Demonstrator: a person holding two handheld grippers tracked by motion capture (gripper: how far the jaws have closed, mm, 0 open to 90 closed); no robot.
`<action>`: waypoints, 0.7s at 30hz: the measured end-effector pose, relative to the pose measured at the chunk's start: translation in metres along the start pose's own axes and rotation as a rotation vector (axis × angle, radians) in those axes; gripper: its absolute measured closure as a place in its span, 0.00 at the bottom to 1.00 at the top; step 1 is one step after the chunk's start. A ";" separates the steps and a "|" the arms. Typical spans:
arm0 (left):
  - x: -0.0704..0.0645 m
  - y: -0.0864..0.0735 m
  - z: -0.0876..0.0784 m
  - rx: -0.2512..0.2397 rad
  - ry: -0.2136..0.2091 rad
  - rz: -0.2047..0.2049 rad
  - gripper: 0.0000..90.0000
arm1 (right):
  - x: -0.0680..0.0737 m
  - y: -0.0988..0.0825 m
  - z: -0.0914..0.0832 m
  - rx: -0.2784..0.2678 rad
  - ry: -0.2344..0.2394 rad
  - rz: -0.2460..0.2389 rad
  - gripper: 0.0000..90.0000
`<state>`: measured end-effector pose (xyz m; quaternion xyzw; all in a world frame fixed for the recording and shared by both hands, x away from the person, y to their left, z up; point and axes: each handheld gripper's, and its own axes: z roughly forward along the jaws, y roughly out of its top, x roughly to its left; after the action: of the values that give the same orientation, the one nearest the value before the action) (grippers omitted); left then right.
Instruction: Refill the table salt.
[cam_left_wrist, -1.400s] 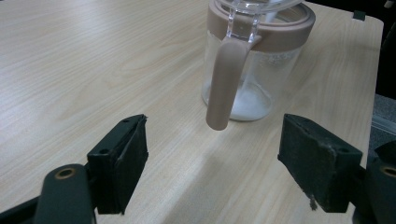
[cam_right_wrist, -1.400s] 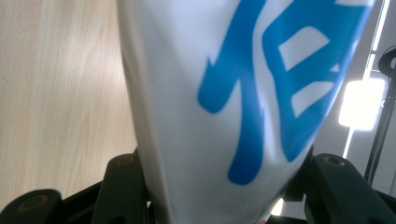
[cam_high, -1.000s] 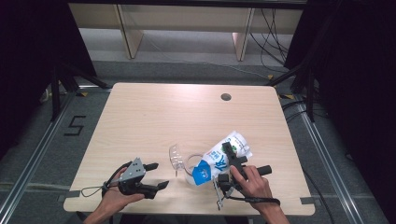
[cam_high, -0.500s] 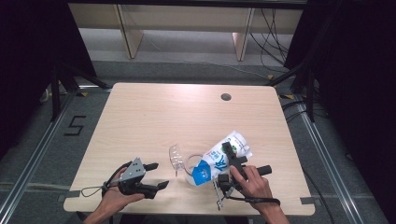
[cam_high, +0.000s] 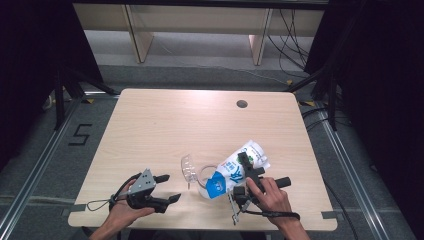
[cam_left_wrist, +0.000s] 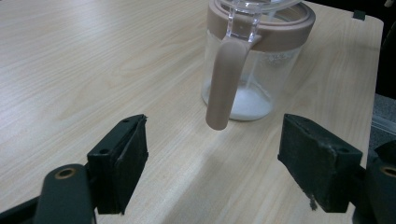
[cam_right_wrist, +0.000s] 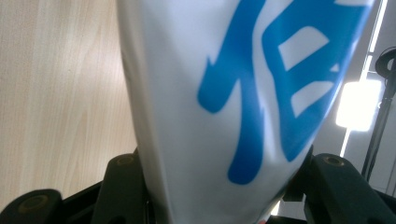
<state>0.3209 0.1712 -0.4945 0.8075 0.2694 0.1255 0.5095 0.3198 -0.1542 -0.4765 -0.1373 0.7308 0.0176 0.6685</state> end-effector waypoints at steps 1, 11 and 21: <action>0.000 0.000 0.000 0.000 0.000 0.000 0.26 | 0.000 0.000 0.000 0.000 -0.001 0.001 0.56; 0.000 0.000 0.000 0.000 0.000 0.001 0.26 | 0.002 0.000 0.000 0.007 0.001 0.018 0.56; 0.000 0.000 0.000 0.000 0.000 0.001 0.26 | 0.002 -0.001 0.000 0.002 -0.019 0.012 0.56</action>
<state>0.3208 0.1712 -0.4944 0.8077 0.2690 0.1257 0.5093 0.3196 -0.1552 -0.4782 -0.1322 0.7252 0.0223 0.6754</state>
